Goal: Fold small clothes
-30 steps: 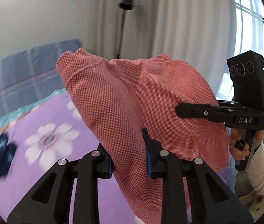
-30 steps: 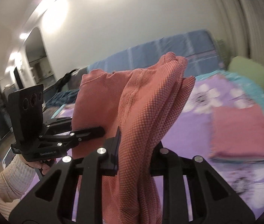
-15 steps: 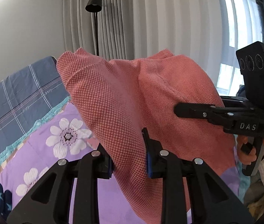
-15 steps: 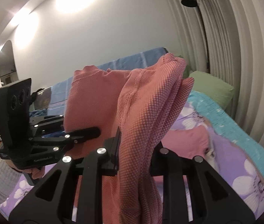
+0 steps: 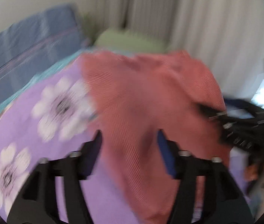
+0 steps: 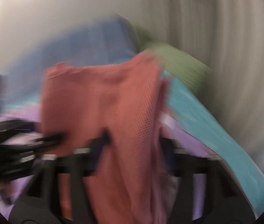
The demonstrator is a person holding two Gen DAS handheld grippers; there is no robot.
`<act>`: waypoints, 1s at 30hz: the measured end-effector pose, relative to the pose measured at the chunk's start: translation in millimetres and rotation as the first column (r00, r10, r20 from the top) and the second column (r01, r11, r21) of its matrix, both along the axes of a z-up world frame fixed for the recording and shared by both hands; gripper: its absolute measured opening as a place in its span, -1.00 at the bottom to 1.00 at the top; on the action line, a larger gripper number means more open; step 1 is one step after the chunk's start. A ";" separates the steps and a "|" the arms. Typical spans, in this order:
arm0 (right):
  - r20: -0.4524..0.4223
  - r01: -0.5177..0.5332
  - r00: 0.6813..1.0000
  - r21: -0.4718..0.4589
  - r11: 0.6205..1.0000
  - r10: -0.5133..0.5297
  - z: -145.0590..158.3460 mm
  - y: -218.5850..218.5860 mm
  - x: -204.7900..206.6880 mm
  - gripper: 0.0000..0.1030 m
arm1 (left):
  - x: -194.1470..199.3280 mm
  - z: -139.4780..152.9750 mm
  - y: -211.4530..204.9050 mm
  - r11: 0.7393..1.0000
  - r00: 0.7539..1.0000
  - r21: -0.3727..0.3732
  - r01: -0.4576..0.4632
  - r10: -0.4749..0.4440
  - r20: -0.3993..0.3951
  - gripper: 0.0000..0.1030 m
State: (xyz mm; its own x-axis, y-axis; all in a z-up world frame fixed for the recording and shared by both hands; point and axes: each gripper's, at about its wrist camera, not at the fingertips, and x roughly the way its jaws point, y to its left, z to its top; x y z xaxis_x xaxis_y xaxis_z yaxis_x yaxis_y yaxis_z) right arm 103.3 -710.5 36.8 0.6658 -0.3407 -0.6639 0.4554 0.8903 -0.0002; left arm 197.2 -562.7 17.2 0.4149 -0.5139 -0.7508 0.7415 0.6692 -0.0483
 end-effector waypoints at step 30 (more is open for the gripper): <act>0.151 0.192 0.971 -0.018 0.981 -0.187 -15.7 119.4 -208.0 0.72 | -136.7 22.4 155.3 0.966 0.976 -0.246 0.080 -0.025 0.217 0.96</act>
